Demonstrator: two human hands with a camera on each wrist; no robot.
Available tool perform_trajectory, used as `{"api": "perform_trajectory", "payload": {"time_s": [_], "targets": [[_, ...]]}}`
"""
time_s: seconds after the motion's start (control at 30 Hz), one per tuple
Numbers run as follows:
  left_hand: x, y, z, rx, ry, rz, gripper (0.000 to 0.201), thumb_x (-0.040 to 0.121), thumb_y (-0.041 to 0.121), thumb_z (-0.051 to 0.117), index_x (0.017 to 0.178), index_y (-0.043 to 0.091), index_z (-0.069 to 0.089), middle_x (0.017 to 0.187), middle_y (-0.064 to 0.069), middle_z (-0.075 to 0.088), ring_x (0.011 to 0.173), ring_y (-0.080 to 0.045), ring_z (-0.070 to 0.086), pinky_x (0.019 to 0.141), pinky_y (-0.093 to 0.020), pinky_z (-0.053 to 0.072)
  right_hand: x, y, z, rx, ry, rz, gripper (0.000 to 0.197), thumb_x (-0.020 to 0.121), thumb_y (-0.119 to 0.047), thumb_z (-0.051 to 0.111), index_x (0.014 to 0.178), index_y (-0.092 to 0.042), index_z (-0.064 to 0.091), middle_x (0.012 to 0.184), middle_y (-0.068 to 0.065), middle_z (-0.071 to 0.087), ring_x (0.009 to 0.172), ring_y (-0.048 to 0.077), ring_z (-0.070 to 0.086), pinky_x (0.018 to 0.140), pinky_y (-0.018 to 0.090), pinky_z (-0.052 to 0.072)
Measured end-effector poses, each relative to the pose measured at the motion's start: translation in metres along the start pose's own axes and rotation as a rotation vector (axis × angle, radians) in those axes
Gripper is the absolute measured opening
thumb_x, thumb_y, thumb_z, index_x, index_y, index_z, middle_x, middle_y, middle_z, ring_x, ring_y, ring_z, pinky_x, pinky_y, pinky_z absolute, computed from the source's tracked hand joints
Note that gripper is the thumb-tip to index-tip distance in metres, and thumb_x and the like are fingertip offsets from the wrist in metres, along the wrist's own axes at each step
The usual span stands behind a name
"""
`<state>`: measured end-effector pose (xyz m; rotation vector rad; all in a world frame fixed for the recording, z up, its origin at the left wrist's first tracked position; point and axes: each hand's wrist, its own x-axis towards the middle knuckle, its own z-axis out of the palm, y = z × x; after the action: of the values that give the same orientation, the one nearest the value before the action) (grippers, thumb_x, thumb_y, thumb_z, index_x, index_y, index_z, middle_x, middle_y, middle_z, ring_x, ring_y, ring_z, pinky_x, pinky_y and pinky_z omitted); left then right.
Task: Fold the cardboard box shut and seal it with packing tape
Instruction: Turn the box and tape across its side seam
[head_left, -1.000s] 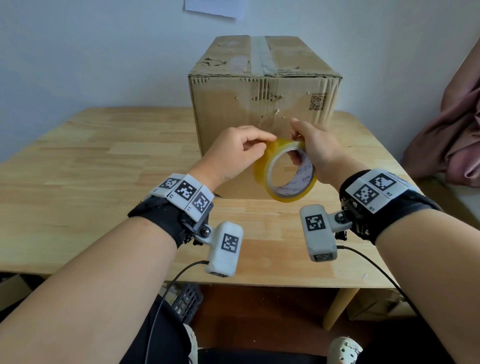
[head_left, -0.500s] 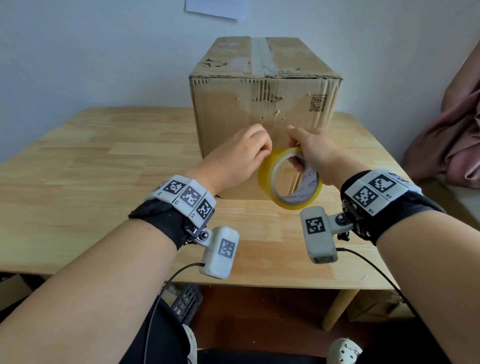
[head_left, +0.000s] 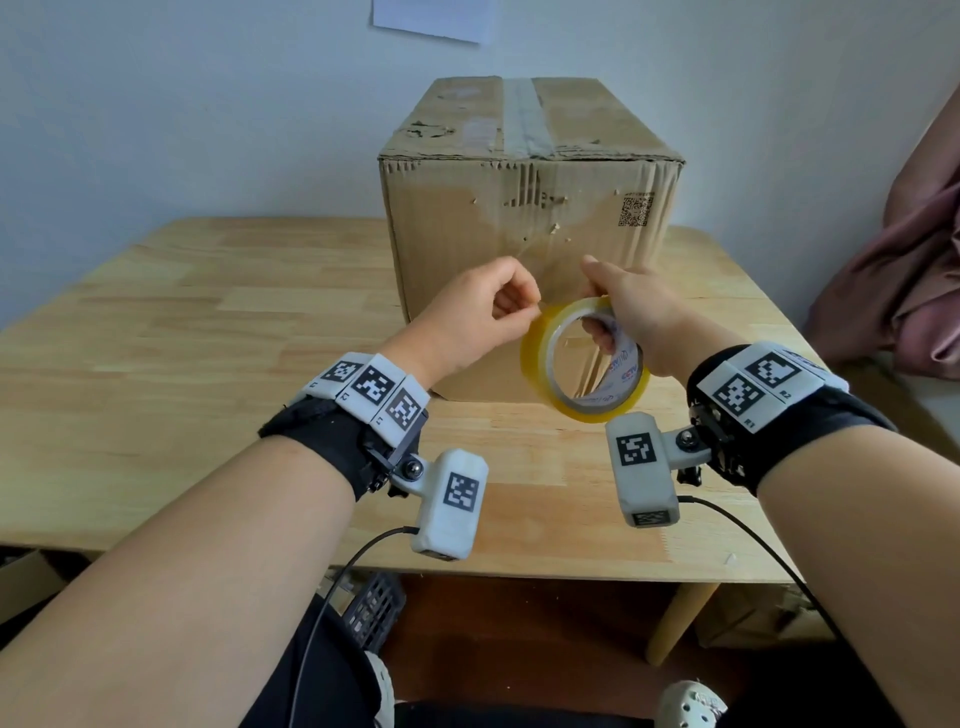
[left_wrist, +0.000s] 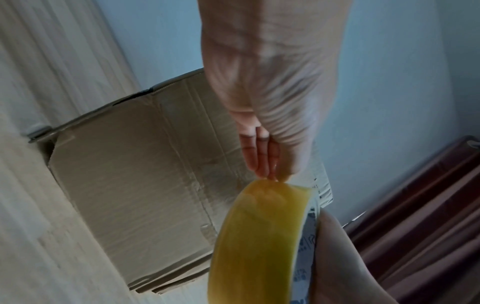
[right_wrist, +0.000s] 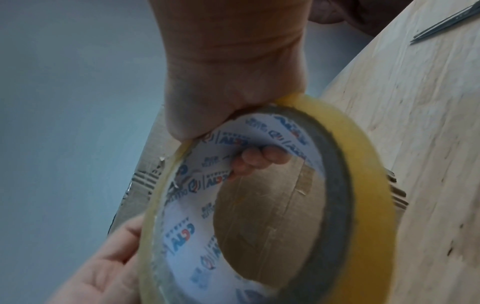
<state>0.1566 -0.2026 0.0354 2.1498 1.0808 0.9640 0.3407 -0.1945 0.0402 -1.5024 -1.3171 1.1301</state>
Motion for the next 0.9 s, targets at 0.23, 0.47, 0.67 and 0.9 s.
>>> {"api": "perform_trajectory", "payload": {"time_s": [0.23, 0.47, 0.67, 0.9], "targets": [[0.0, -0.004, -0.004, 0.142, -0.103, 0.063, 0.013, 0.089, 0.02, 0.063, 0.099, 0.021, 0.071, 0.089, 0.016, 0.062, 0.089, -0.003, 0.056, 0.082, -0.012, 0.041, 0.001, 0.005, 0.002, -0.05, -0.02, 0.033, 0.047, 0.097, -0.04, 0.046, 0.061, -0.011, 0.048, 0.045, 0.009, 0.047, 0.04, 0.02, 0.038, 0.044, 0.026, 0.033], [0.0, -0.005, 0.005, 0.292, -0.003, 0.275, 0.011, 0.093, 0.015, 0.055, 0.092, 0.009, 0.064, 0.094, 0.005, 0.055, 0.091, -0.011, 0.05, 0.086, -0.029, 0.043, 0.005, 0.009, 0.005, -0.014, -0.058, 0.162, 0.059, 0.097, -0.048, 0.04, 0.062, -0.003, 0.057, 0.055, 0.015, 0.054, 0.04, 0.022, 0.046, 0.047, 0.028, 0.038], [-0.004, -0.004, 0.012, 0.191, 0.133, 0.227, 0.013, 0.096, 0.014, 0.051, 0.093, 0.006, 0.061, 0.089, 0.002, 0.06, 0.084, -0.012, 0.056, 0.078, -0.029, 0.048, 0.001, 0.011, 0.006, 0.164, -0.135, 0.336, 0.061, 0.098, -0.05, 0.038, 0.06, -0.006, 0.056, 0.053, 0.01, 0.051, 0.04, 0.021, 0.044, 0.045, 0.025, 0.038], [-0.003, 0.002, 0.015, 0.164, 0.209, 0.204, 0.014, 0.098, 0.015, 0.047, 0.098, 0.006, 0.057, 0.088, 0.003, 0.064, 0.084, -0.011, 0.062, 0.076, -0.025, 0.052, -0.001, 0.012, 0.001, 0.237, -0.048, 0.301, 0.045, 0.1, -0.041, 0.041, 0.072, -0.009, 0.057, 0.066, 0.009, 0.056, 0.057, 0.022, 0.052, 0.055, 0.028, 0.046]]}}
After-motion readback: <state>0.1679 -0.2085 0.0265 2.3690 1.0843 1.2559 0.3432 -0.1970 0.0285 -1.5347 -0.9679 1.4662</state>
